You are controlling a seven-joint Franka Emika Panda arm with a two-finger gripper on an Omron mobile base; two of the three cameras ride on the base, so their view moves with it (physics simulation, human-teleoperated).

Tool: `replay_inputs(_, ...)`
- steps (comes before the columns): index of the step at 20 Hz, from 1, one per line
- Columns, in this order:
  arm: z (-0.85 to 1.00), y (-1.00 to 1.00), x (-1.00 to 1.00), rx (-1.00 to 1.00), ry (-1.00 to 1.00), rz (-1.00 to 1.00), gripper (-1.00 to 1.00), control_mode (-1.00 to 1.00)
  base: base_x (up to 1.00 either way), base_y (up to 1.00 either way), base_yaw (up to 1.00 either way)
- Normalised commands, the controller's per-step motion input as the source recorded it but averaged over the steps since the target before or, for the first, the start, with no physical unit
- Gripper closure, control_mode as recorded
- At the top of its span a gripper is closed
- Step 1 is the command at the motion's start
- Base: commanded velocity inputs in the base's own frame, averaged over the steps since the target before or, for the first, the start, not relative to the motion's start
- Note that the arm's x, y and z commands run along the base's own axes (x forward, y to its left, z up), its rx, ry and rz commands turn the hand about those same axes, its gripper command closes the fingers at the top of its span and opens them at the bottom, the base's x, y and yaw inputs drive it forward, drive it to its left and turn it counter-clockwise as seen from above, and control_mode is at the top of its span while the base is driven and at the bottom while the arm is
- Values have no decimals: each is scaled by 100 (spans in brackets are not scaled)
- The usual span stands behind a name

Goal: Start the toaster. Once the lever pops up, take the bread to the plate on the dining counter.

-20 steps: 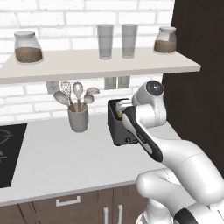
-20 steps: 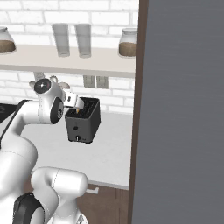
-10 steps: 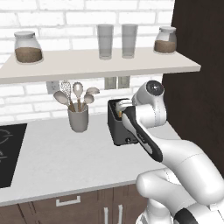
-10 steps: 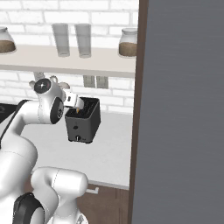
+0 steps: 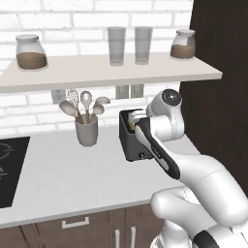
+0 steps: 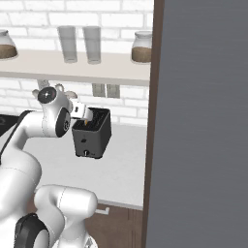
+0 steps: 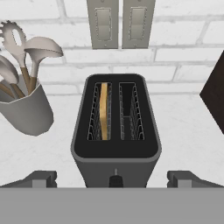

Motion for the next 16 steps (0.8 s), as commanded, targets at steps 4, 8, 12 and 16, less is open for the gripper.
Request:
replay_inputs(4, 0, 0, 0, 0, 0, 0, -100, -100, 0, 0, 0)
replay_inputs(8, 0, 0, 0, 0, 0, 0, -100, -100, 0, 0, 0)
replay_inputs(12, 0, 0, 0, 0, 0, 0, -100, -100, 0, 0, 0)
replay_inputs(16, 0, 0, 0, 0, 0, 0, -100, -100, 0, 0, 0)
